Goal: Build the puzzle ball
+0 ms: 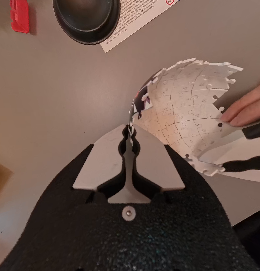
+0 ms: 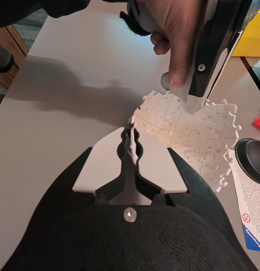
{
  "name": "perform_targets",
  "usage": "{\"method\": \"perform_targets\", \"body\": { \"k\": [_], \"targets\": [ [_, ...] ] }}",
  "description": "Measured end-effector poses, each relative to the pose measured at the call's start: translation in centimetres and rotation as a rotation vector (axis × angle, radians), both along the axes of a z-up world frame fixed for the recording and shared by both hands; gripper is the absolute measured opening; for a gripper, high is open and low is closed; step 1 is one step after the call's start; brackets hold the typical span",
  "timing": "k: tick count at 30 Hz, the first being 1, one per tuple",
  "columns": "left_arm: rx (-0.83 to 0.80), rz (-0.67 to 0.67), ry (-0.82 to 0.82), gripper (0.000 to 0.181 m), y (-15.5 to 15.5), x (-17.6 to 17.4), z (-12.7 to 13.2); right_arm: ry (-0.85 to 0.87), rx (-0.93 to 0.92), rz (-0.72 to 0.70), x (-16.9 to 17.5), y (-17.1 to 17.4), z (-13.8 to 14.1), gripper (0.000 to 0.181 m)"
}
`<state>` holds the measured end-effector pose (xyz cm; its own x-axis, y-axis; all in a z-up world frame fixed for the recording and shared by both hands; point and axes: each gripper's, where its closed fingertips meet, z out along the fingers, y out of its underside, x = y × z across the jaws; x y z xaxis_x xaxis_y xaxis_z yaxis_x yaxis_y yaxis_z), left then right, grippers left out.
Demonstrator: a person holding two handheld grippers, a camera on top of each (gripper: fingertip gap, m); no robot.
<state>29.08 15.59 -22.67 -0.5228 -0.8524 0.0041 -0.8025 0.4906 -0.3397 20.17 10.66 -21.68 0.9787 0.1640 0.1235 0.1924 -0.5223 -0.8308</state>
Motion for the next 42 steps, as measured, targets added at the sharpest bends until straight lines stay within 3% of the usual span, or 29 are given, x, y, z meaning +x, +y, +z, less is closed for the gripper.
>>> {"method": "perform_targets", "body": {
  "k": [2, 6, 10, 12, 18, 21, 30, 34, 42],
  "targets": [
    [-0.001, 0.000, 0.002, 0.002, 0.0, 0.0, 0.0, -0.002, 0.013, 0.007, 0.0, 0.0, 0.2, 0.016],
    [0.003, -0.003, 0.002, 0.002, 0.0, 0.0, 0.0, 0.039, 0.016, 0.045, -0.3, -0.5, 0.3, 0.005],
    [0.019, -0.024, -0.027, 0.002, -0.1, 0.1, 0.3, -0.045, 0.000, 0.041, 0.3, -1.8, 0.7, 0.036],
    [0.023, -0.035, -0.073, 0.002, -0.2, 0.2, 0.5, -0.097, 0.000, 0.029, 0.5, -2.9, 1.4, 0.039],
    [0.022, -0.096, -0.477, 0.002, -0.6, 1.3, 2.2, -0.269, 0.306, -0.439, 7.8, -6.7, 7.2, 0.031],
    [0.048, -0.151, -0.683, 0.002, -1.1, 1.3, 3.0, -0.346, 0.283, -0.435, 8.2, -6.3, 6.2, 0.040],
    [0.222, -0.204, -0.936, 0.002, -1.5, 1.5, 5.5, -0.515, 0.214, -0.419, 9.6, -2.6, 5.3, 0.043],
    [0.221, -0.198, -1.044, 0.002, -1.9, 1.5, 6.1, -0.609, 0.209, -0.431, 10.5, -1.9, 4.6, 0.039],
    [0.204, -0.222, -1.220, 0.003, -2.4, 1.5, 6.1, -0.859, 0.310, -0.513, 11.4, -2.5, 5.7, 0.020]
  ]
}}
